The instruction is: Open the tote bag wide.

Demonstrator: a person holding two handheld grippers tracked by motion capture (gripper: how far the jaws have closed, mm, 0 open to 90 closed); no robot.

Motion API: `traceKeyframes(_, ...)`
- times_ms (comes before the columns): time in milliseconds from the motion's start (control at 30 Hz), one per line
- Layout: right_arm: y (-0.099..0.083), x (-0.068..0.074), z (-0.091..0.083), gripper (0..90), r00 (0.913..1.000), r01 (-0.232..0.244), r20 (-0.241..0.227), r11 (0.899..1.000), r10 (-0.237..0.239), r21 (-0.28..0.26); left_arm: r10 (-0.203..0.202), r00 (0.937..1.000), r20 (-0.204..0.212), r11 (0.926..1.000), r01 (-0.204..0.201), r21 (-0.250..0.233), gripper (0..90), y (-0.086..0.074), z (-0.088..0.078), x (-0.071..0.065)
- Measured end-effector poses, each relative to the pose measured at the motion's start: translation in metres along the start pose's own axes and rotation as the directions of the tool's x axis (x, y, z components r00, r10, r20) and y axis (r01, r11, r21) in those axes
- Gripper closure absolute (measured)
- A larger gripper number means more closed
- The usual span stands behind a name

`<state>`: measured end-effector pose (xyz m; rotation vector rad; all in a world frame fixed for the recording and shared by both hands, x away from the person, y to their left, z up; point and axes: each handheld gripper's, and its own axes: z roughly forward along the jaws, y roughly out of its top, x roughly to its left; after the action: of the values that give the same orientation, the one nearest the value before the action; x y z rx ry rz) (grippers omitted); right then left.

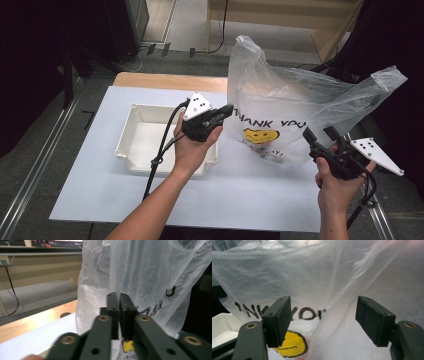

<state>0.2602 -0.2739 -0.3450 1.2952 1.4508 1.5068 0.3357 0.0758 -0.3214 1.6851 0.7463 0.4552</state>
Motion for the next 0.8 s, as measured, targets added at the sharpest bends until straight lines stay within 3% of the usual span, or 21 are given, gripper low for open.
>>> traceKeyframes(367,0.007,-0.005,-0.008,18.2,0.9960,-0.011,0.088,0.999,0.014,-0.042,-0.014,0.9999,0.005,0.9939,0.013,0.110,90.0,-0.018,0.015,0.004)
traceKeyframes(567,0.005,-0.008,-0.002,16.8,0.9952,-0.051,0.082,0.998,0.053,-0.030,-0.035,0.9993,0.010,0.9844,0.033,0.173,90.0,-0.040,0.024,0.005)
traceKeyframes(633,0.001,-0.008,0.002,27.3,0.9956,-0.053,0.076,0.998,0.054,-0.019,-0.038,0.9992,0.007,0.9806,0.036,0.193,90.0,-0.047,0.027,0.004)
traceKeyframes(767,-0.008,-0.012,0.009,59.1,0.9952,-0.089,0.040,0.996,0.089,0.004,-0.041,0.9992,-0.001,0.9704,0.040,0.238,90.0,-0.058,0.031,0.005)
traceKeyframes(800,-0.008,-0.012,0.009,59.1,0.9952,-0.089,0.040,0.996,0.089,0.004,-0.041,0.9992,-0.001,0.9704,0.040,0.238,90.0,-0.058,0.031,0.005)
